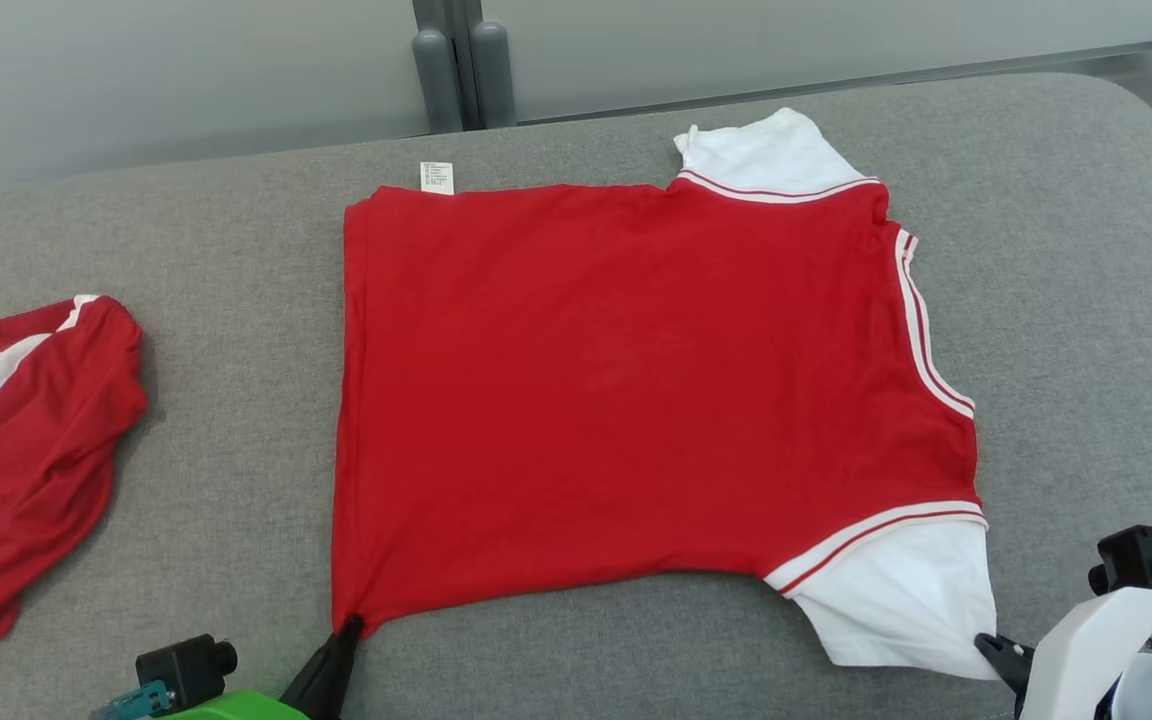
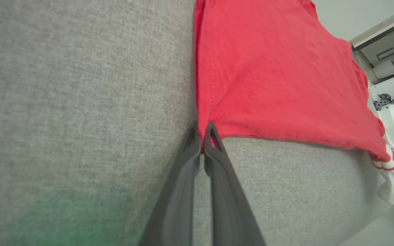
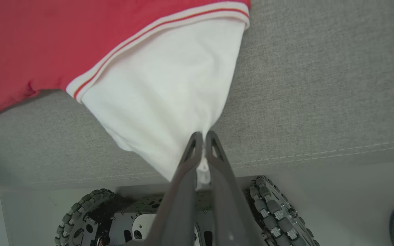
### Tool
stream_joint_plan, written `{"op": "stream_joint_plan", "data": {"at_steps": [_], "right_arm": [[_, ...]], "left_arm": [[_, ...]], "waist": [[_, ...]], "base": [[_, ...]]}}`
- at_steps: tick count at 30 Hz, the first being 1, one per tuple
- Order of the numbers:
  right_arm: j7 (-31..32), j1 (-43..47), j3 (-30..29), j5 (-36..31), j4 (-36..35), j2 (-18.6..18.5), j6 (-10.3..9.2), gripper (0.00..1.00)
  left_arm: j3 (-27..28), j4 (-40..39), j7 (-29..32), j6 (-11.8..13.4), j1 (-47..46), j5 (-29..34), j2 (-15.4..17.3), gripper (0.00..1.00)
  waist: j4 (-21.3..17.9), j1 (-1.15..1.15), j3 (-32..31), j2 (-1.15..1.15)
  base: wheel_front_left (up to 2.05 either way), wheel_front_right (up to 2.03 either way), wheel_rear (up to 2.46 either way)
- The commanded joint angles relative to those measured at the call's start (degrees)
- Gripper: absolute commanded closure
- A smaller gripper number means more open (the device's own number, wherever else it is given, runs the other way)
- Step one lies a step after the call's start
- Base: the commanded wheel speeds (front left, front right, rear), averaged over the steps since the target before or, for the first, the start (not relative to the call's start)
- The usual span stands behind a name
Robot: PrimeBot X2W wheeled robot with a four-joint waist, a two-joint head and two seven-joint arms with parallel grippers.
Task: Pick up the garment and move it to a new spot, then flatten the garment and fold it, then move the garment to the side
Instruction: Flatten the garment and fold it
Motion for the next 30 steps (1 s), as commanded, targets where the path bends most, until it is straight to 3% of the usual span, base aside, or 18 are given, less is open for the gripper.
{"op": "stream_joint_plan", "data": {"at_steps": [1,14,22,30], "right_arm": [[-0.2,-0.2,-0.3,-0.3,-0.6,0.1,0.00,1.00],[-7.4,-13.5,0.7,2.7,-1.0,-1.7,0.00,1.00],[-12.1,-26.0,3.8,3.6,9.8,-5.1,0.00,1.00],[-22.3,-36.1,8.5,1.4,21.2,-9.2,0.00,1.00]], "left_arm": [[-0.3,0.0,0.7,-0.1,1.8,-0.9,0.7,1.00],[-0.9,-9.9,-0.1,-0.1,-4.5,-2.9,1.0,1.00],[-0.9,-7.1,1.6,1.4,-12.5,-1.6,-0.4,1.00],[-0.9,0.9,0.3,3.2,-20.1,0.7,-3.4,1.00]], "waist": [[0.1,0.00,0.1,0.00],[1.5,0.00,1.1,0.00],[1.9,0.00,3.4,0.00],[2.6,0.00,6.2,0.00]], "base": [[0.00,0.00,0.00],[0.00,0.00,0.00],[0.00,0.00,0.00],[0.00,0.00,0.00]]}}
